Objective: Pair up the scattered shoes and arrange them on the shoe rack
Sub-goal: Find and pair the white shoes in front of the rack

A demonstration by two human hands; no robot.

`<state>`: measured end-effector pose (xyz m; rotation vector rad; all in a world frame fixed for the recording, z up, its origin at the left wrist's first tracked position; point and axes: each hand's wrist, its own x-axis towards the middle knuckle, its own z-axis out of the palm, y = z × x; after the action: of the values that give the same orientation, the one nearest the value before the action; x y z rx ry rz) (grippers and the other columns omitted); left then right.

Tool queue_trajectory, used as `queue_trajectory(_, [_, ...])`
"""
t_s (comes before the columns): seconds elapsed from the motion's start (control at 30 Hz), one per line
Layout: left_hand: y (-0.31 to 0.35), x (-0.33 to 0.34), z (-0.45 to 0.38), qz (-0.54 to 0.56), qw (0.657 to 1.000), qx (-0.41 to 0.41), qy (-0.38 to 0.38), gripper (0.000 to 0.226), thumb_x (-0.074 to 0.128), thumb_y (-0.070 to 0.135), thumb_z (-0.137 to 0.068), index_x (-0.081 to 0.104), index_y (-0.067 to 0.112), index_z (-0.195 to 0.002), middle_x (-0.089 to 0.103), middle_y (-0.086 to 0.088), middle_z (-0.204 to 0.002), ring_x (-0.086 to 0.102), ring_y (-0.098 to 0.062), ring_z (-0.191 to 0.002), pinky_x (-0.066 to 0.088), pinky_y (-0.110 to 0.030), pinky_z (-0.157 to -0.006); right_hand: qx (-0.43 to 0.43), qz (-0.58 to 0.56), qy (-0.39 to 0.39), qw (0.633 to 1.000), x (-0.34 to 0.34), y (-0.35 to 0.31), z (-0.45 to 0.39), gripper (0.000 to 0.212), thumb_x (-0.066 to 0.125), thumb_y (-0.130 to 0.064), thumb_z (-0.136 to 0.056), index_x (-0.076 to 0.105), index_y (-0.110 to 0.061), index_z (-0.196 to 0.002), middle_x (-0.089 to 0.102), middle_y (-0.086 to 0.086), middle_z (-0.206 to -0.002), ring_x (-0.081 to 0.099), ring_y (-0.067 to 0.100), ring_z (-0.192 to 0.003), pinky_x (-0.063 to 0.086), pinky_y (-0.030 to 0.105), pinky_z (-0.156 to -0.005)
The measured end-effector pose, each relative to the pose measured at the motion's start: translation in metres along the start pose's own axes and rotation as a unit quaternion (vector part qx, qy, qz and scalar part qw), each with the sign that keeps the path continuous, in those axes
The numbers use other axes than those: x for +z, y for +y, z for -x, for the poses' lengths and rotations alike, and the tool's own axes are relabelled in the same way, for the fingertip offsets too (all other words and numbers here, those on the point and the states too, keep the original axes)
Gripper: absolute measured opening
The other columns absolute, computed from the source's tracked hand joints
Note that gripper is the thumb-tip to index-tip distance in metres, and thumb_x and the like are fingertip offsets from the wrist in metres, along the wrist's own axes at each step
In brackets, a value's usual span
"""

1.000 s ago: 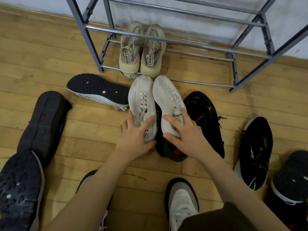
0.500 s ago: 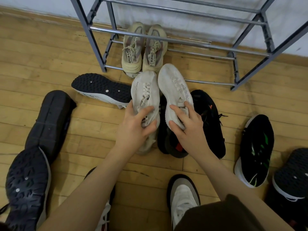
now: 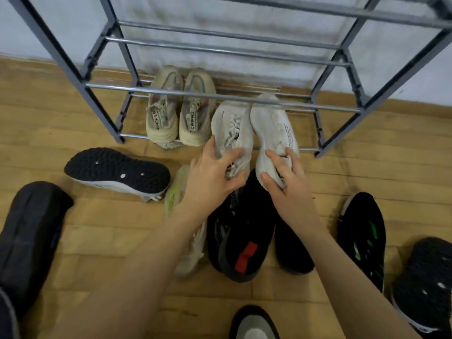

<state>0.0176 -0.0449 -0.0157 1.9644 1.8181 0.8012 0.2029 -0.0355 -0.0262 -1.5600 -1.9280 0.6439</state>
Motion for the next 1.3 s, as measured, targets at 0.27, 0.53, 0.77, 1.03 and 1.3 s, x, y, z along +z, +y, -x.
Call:
queue_trajectory(0.27, [-0.01, 0.037, -0.071, 0.022, 1.0, 0.016, -0.009, 0.045, 0.047, 0.053, -0.076, 0.043, 0.034, -0.117, 0.04, -0.025, -0.134, 0.052, -0.042, -0.111, 0.044, -0.054, -0.09, -0.009, 0.02, 0.006, 1.0, 0.004, 0.037, -0.067, 0.042, 0.048, -0.044, -0.092, 0.042, -0.043, -0.134, 0.025, 0.005, -0.151, 0.029, 0.029, -0.135, 0.031, 0.051, -0.106])
queue_trajectory(0.53, [-0.033, 0.055, -0.127, 0.017, 0.999, -0.015, -0.025, 0.061, 0.049, 0.048, -0.086, 0.032, 0.027, -0.141, 0.028, -0.022, -0.141, 0.032, -0.041, -0.128, 0.031, -0.055, -0.105, 0.043, 0.06, -0.094, 0.993, 0.026, 0.049, -0.139, 0.05, 0.048, -0.046, -0.092, 0.028, -0.049, -0.138, 0.013, 0.003, -0.153, 0.022, 0.032, -0.137, 0.021, 0.047, -0.108])
queue_trajectory(0.77, [-0.048, 0.069, -0.121, -0.142, 0.982, -0.019, -0.123, 0.07, 0.052, 0.049, -0.087, 0.014, 0.038, -0.145, -0.004, -0.026, -0.152, 0.021, -0.042, -0.135, 0.028, -0.048, -0.106, 0.024, 0.077, -0.141, 0.987, 0.036, 0.059, -0.131, 0.063, 0.054, -0.038, -0.091, 0.017, -0.055, -0.139, -0.004, 0.002, -0.157, 0.008, 0.033, -0.141, 0.024, 0.053, -0.11])
queue_trajectory(1.03, [-0.048, 0.081, -0.113, -0.041, 0.998, 0.004, -0.042, 0.049, 0.065, 0.017, -0.085, 0.051, 0.016, -0.132, 0.016, -0.034, -0.147, 0.028, -0.055, -0.127, 0.036, -0.06, -0.099, -0.028, 0.136, -0.048, 0.989, 0.045, 0.061, -0.127, 0.062, 0.053, -0.017, -0.091, 0.027, -0.035, -0.144, 0.017, 0.015, -0.154, 0.027, 0.044, -0.13, 0.031, 0.054, -0.103])
queue_trajectory(1.3, [-0.045, 0.088, -0.124, -0.038, 0.999, 0.006, -0.018, 0.047, 0.064, 0.018, -0.085, 0.052, 0.023, -0.131, 0.025, -0.031, -0.145, 0.032, -0.056, -0.123, 0.041, -0.063, -0.092, -0.04, 0.132, -0.032, 0.99, 0.04, 0.082, -0.129, 0.054, 0.055, -0.02, -0.092, 0.037, -0.035, -0.14, 0.033, 0.018, -0.145, 0.034, 0.043, -0.126, 0.037, 0.055, -0.098])
